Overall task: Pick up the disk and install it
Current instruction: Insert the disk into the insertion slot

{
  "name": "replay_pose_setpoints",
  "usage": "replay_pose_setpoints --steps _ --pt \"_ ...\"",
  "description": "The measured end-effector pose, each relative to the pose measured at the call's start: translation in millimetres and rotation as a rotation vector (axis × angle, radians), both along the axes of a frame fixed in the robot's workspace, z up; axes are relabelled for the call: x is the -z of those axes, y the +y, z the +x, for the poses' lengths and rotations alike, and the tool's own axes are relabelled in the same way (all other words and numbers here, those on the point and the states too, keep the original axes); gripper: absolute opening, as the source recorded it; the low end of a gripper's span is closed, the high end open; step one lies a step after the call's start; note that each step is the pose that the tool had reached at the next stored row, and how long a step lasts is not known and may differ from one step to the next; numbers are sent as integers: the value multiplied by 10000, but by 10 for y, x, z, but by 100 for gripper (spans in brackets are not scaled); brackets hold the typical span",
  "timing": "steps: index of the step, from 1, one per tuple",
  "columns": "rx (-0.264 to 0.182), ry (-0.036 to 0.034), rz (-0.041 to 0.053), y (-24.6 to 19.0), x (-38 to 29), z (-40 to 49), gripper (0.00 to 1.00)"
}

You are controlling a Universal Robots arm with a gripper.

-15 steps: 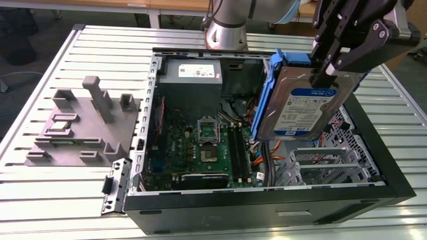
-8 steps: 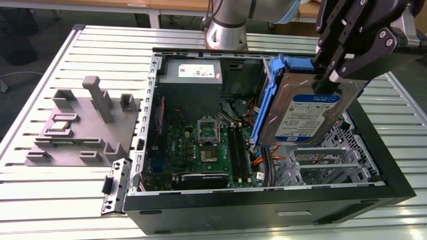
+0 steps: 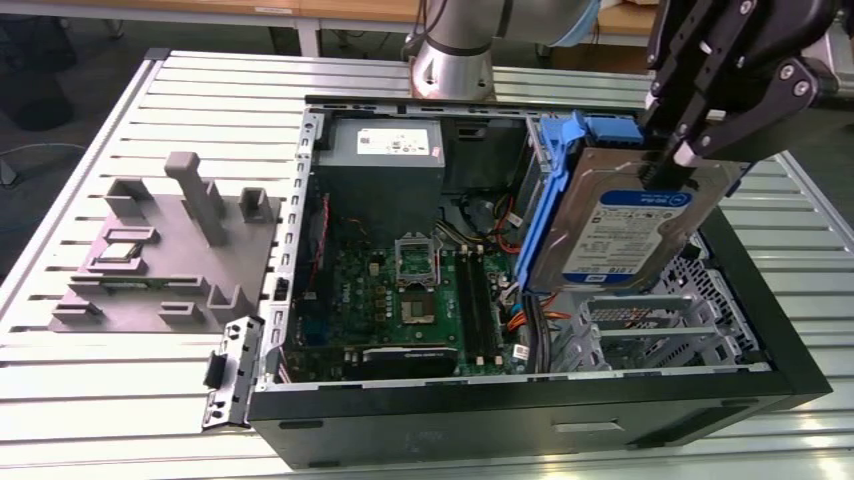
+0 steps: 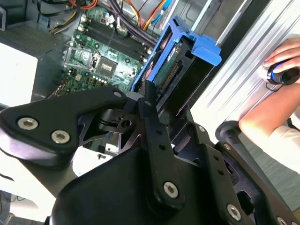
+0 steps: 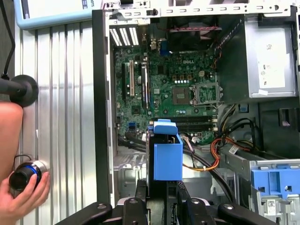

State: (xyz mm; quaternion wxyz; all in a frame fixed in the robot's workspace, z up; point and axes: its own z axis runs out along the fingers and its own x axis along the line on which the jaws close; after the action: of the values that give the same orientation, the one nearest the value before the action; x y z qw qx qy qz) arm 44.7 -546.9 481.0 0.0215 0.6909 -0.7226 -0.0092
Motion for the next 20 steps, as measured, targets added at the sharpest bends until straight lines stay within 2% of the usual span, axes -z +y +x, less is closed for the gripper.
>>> replay_pose_setpoints --steps 20 --pt "-1 8 0 0 5 561 35"
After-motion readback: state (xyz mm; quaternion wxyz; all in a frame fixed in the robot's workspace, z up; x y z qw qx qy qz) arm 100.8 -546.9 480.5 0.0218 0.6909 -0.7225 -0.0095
